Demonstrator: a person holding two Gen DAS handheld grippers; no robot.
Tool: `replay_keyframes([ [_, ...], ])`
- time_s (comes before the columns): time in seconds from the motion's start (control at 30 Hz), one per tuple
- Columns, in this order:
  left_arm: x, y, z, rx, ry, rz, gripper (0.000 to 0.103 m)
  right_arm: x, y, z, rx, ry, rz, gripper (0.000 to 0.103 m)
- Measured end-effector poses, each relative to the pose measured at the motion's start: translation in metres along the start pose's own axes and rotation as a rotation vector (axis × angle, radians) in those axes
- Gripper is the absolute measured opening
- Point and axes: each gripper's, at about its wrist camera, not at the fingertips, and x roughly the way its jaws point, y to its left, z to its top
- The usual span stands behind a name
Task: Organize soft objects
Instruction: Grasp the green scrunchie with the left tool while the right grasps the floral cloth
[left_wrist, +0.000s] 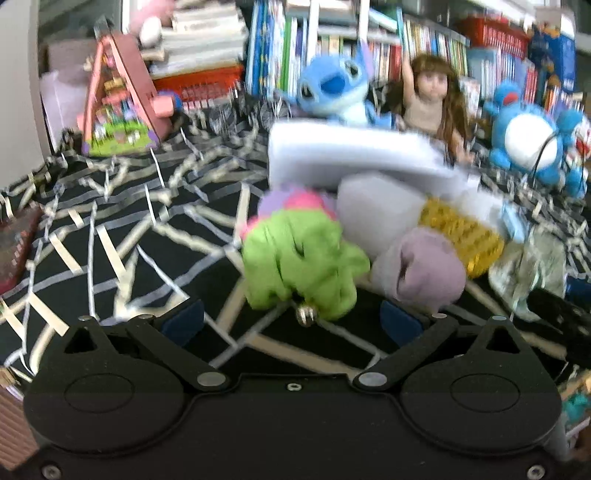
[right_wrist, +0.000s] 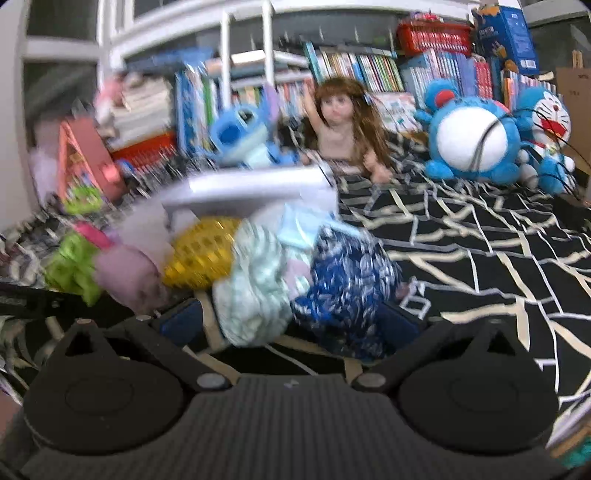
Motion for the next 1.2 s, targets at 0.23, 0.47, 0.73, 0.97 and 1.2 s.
replay_keyframes([
  [0.23,-0.008,0.016,0.019,-0.086,-0.074,-0.033,0.097,-0.022,-0.019,0.021,0.060,-0.121,-0.004,0.098],
  [0.47,0.006,0.016,0.008,-0.117,0.000,-0.055,0.087,-0.005,-0.040,0.025,0.100,-0.049,-0.081,0.076],
  [0.73,0.019,0.012,0.010,-0.118,-0.008,-0.063,0.091,0.016,-0.048,0.018,0.181,0.010,-0.032,0.076],
  [0.97,0.038,0.014,0.008,-0.163,0.042,-0.061,0.092,0.027,-0.051,0.015,0.215,0.012,-0.057,0.084],
  [1.2,0.040,0.015,0.011,-0.184,0.015,-0.074,0.091,0.022,-0.049,0.014,0.207,-0.046,-0.128,0.087],
])
